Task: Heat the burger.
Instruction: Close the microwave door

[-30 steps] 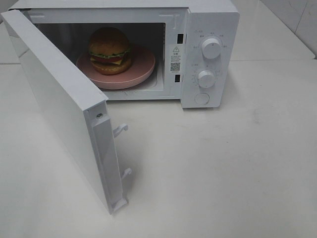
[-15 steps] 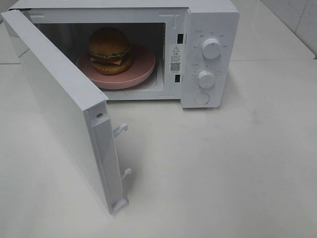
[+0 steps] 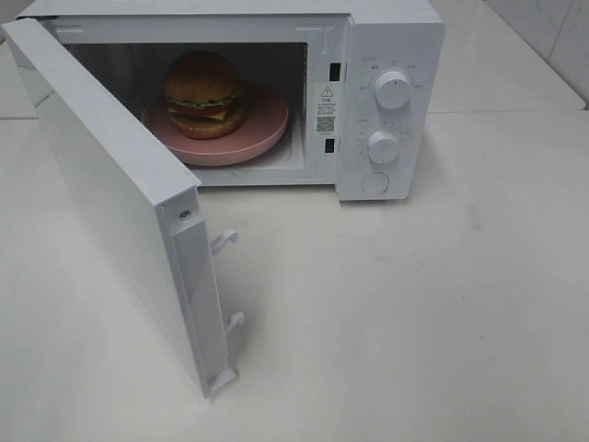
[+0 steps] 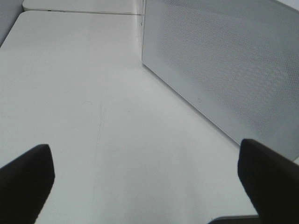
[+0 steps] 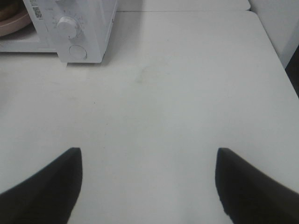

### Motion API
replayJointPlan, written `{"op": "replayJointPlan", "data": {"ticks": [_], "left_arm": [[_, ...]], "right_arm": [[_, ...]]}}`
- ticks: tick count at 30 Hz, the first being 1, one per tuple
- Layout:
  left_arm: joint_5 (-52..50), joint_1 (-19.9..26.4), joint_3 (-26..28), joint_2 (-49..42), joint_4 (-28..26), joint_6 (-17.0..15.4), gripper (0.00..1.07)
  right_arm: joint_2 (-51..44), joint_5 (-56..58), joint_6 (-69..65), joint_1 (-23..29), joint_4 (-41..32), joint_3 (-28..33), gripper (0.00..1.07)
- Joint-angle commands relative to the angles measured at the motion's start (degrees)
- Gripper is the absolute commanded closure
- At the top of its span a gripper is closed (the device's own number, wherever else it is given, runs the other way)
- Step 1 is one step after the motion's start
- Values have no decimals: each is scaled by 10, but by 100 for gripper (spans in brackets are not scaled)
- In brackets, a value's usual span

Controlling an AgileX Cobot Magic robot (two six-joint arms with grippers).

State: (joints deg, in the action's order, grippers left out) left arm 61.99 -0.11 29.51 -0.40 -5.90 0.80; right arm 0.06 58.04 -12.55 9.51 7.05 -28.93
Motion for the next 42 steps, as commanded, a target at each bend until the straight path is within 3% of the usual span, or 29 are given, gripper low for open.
{"op": "replayJointPlan", "data": {"ticks": [1,42], "left_arm": [[-7,-1,0,-11,0,-1,7],[-7,-1,0,-7,1,-1,7]], "right_arm": [[-19,-7,10,-5,-3,2,31],[-19,-7,11,-5,-10,2,32]]}}
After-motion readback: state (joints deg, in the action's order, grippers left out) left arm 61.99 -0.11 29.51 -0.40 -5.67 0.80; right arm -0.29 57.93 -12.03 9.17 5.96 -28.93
